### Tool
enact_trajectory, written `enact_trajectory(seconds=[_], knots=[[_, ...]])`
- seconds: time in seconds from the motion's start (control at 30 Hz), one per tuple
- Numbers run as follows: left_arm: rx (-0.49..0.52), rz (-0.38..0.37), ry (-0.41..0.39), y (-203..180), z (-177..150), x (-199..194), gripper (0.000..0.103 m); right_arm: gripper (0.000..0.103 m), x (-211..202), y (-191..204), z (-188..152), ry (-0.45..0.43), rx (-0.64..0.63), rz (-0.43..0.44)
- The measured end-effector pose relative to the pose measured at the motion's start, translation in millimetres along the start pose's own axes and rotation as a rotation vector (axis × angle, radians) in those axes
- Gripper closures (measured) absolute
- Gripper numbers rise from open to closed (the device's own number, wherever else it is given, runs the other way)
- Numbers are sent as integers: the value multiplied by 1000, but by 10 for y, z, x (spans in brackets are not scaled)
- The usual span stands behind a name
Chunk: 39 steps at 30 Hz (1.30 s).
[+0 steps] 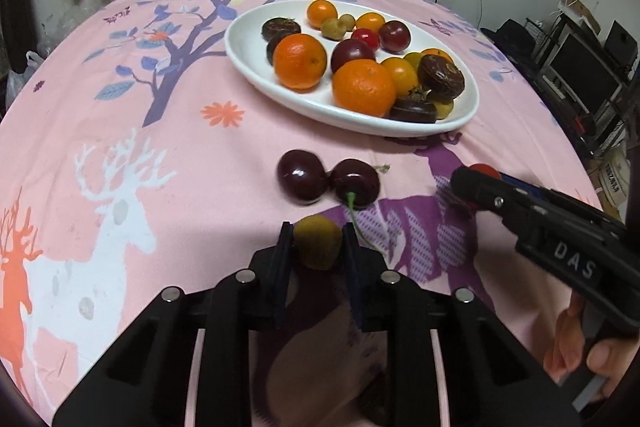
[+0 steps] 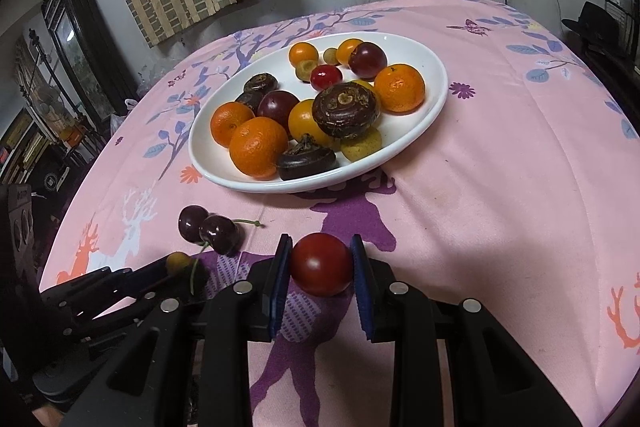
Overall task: Organize fruits
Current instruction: 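Carry both fruits onto the white plate while both grippers open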
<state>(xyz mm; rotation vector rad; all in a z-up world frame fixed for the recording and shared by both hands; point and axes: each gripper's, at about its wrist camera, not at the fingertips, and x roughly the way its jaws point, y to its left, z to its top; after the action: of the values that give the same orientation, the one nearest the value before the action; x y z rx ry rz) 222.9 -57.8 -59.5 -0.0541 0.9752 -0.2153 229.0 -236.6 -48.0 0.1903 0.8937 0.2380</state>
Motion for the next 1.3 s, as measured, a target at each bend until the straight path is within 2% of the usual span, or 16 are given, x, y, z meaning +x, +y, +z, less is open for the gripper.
enact_trajectory(seconds=[0.17, 0.33, 0.47, 0.63, 0.8, 0.93, 1.07, 1.1, 1.13, 1.17, 1.2, 1.23, 1.3], knots=[[-5, -12, -10, 110, -33, -72, 79, 73, 18, 30, -17, 8, -7, 2], [36, -25, -52, 103, -47, -205, 79, 73, 11, 49, -23, 7, -10, 5], [49, -42, -69, 105, 54, -292, 79, 73, -25, 63, -12, -4, -10, 12], [80, -37, -108, 41, 359, -364, 79, 73, -163, 90, 100, -59, -16, 26], [74, -45, -130, -1, 834, -309, 79, 73, -220, 128, 415, -117, -49, 4], [48, -27, -134, -3, 1165, -151, 79, 73, -113, 150, 746, -142, -54, -2], [42, 3, -122, -8, 1359, 58, 79, 72, 96, 161, 1018, -136, -45, -25], [35, 8, -118, 3, 1381, 98, 77, 72, 142, 150, 1051, -134, -37, -29], [27, 10, -120, 20, 1396, 127, 64, 59, 180, 134, 1082, -140, -24, -30], [18, 22, -129, 36, 1403, 138, 60, 51, 210, 117, 1111, -145, -10, -36], [5, 47, -148, 66, 1398, 128, 48, 51, 208, 94, 1115, -156, 2, -51], [-1, 52, -157, 88, 1388, 116, 41, 51, 196, 78, 1100, -162, 7, -50], [-6, 42, -163, 126, 1356, 81, 41, 51, 160, 50, 1047, -164, 10, -36]])
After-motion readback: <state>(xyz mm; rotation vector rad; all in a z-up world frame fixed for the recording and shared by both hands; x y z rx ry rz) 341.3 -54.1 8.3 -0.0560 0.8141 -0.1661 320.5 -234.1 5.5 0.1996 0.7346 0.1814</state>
